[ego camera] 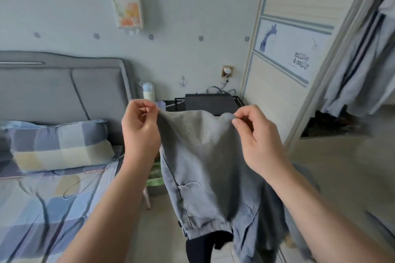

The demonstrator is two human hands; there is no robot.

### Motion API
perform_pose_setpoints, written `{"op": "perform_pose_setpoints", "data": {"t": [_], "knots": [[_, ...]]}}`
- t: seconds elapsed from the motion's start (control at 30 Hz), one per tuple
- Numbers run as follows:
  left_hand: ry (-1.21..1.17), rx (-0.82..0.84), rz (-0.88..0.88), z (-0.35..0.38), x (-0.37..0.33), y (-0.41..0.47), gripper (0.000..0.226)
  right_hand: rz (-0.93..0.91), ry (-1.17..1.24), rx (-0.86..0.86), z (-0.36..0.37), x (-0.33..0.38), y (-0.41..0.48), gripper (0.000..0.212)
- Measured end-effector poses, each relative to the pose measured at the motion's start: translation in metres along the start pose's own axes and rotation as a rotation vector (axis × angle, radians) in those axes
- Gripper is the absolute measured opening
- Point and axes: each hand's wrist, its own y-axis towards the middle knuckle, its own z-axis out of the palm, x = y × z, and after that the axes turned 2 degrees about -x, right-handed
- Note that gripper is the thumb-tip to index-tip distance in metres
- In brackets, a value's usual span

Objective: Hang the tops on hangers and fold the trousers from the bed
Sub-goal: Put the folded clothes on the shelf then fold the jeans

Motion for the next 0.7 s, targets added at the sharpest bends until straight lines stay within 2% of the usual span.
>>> {"op": "perform_pose_setpoints", "data": {"t": [0.23, 0.37, 0.5, 0.6, 0.7], "knots": [[0.006, -0.167, 0.189, -0.145, -0.076, 0.070, 0.032, -0.126, 0.254, 0.035, 0.088, 0.132, 0.041, 0.011], [0.109, -0.268, 0.303, -0.245, -0.113, 0.097, 0.030, -0.214, 0.390, 0.130, 0.153, 0.209, 0.052, 0.018], [0.281, -0.344, 0.381, -0.349, -0.143, 0.106, 0.031, -0.244, 0.548, 0.222, 0.227, 0.281, 0.050, 0.015], [0.419, -0.384, 0.363, -0.423, -0.157, 0.100, 0.029, -0.253, 0.675, 0.287, 0.279, 0.332, 0.041, 0.018], [0.595, -0.402, 0.204, -0.489, -0.160, 0.077, 0.011, -0.265, 0.785, 0.378, 0.327, 0.384, 0.027, 0.021]]}}
